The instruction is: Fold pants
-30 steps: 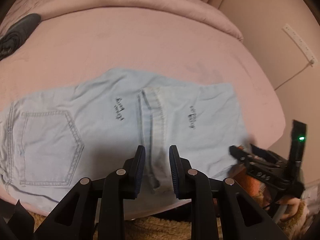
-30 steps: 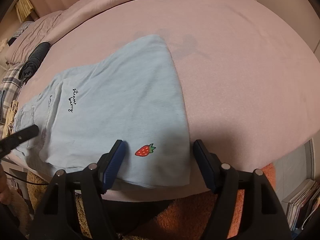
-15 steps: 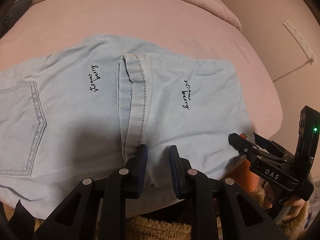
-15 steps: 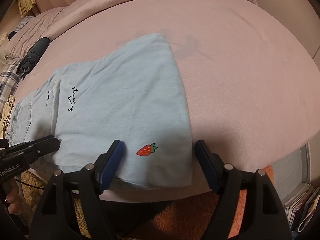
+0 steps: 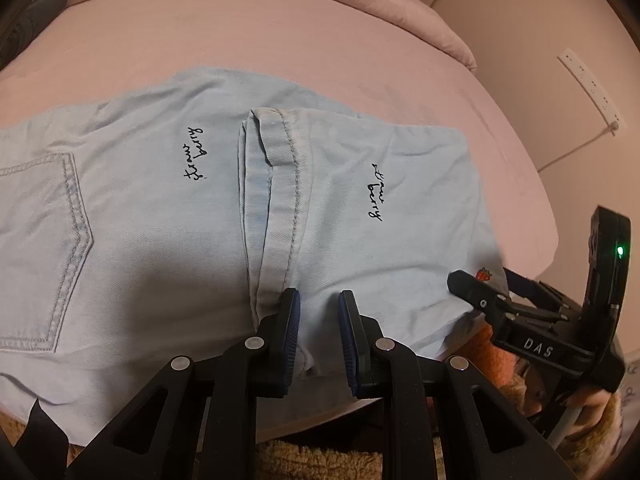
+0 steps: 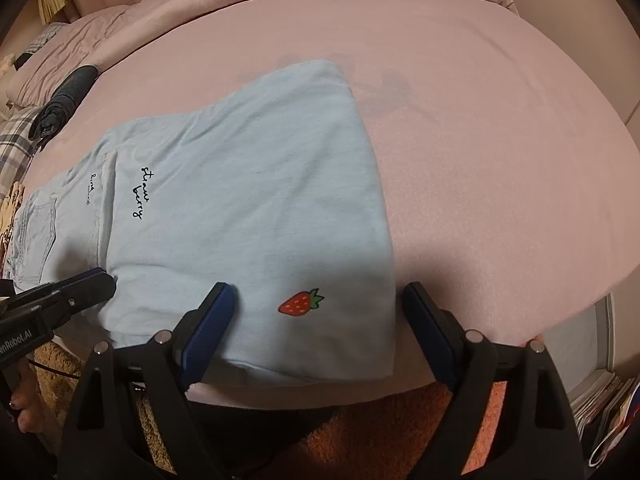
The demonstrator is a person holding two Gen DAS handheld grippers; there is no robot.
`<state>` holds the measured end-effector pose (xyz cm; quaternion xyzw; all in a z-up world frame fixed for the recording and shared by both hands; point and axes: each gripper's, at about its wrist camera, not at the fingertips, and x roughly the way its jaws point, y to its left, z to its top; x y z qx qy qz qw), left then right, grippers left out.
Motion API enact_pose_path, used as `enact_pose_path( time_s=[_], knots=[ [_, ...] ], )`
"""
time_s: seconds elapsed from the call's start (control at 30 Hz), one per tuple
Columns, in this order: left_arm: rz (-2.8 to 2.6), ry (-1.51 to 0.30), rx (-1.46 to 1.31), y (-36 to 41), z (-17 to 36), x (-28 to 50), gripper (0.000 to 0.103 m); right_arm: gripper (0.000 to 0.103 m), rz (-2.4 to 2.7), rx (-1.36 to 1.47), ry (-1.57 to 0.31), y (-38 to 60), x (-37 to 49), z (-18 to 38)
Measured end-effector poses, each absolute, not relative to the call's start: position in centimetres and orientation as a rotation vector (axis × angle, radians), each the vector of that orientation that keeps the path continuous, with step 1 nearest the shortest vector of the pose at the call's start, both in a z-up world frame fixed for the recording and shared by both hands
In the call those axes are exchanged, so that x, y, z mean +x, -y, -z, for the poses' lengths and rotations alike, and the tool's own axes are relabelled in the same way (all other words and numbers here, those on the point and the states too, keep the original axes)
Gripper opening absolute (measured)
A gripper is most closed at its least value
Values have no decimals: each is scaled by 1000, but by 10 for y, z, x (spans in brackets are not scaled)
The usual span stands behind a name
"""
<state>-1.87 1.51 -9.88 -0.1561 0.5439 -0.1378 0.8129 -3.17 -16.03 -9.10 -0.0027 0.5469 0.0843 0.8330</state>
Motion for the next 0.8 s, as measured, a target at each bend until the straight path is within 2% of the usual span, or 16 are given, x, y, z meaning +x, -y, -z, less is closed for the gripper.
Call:
enact_pose_path(
  time_s=[0.5, 0.57, 0.6, 0.67, 0.7, 0.73, 0.8],
  knots=[
    [298, -1133, -358, -18, 99, -23, 21, 103, -184, -30, -1163, 146, -24, 100],
    [327, -1127, -383, -20, 97, -24, 24, 103, -179, -32, -1160, 143, -25, 101],
    [340, -1129, -397, -22, 94, -24, 31, 103, -180, -31, -1159, 142, -25, 101],
    [364, -1123, -425, -28, 86, -27, 51, 103, -187, -26, -1155, 143, -25, 102],
    [359, -1107, -428, -31, 79, -29, 73, 103, -190, -25, -1153, 143, -26, 103],
    [330, -1080, -414, -34, 71, -32, 85, 103, -191, -26, -1151, 142, -26, 103],
    [270, -1015, -371, -43, 54, -37, 86, 103, -191, -26, -1151, 141, -28, 105]
  ],
)
